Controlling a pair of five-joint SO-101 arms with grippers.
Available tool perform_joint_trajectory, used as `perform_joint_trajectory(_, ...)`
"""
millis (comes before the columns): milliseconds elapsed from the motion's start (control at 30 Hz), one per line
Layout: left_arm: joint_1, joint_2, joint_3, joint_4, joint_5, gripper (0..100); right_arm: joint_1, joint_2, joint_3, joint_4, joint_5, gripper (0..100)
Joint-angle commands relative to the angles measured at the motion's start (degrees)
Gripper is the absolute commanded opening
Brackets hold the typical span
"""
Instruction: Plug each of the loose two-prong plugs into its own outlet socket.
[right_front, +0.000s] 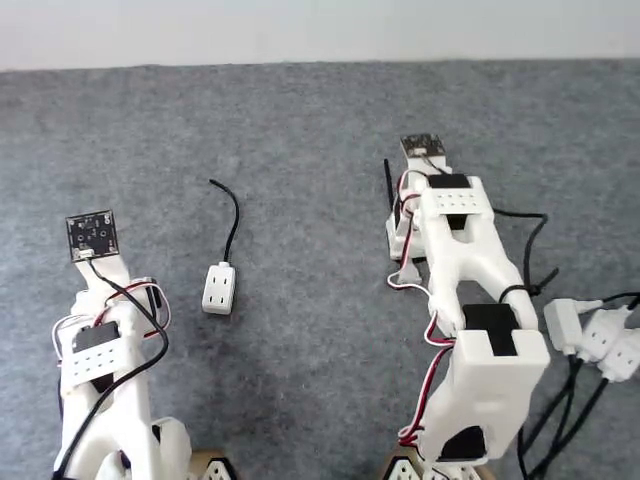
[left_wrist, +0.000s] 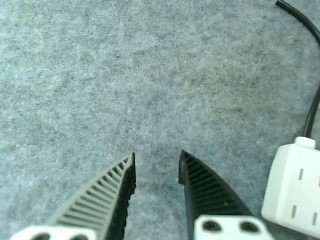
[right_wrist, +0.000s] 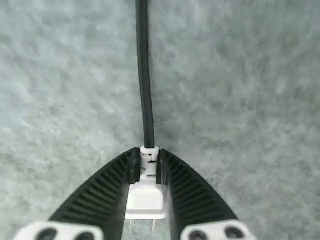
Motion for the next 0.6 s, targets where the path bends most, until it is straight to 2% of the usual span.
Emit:
perform_joint_trajectory(0, -0.3, 0.0, -1.2, -1.4, 0.4, 14, 1.5, -1.2, -0.6, -1.9, 2.4, 0.9)
perform_joint_trajectory(233, -0.4, 0.0, -1.2, -1.3, 0.4, 14, 1.0, -0.1, -1.2, -2.7, 4.0, 1.6)
perform_joint_trajectory(400, -0.4, 0.0, -1.2, -1.3, 0.4, 14, 0.9, -0.1, -1.2, -3.7, 4.2, 11.5)
perform_joint_trajectory(567, -0.4, 0.0, -1.2, -1.2, 0.4, 14, 0.9, -0.1, -1.2, -4.3, 3.9, 9.0)
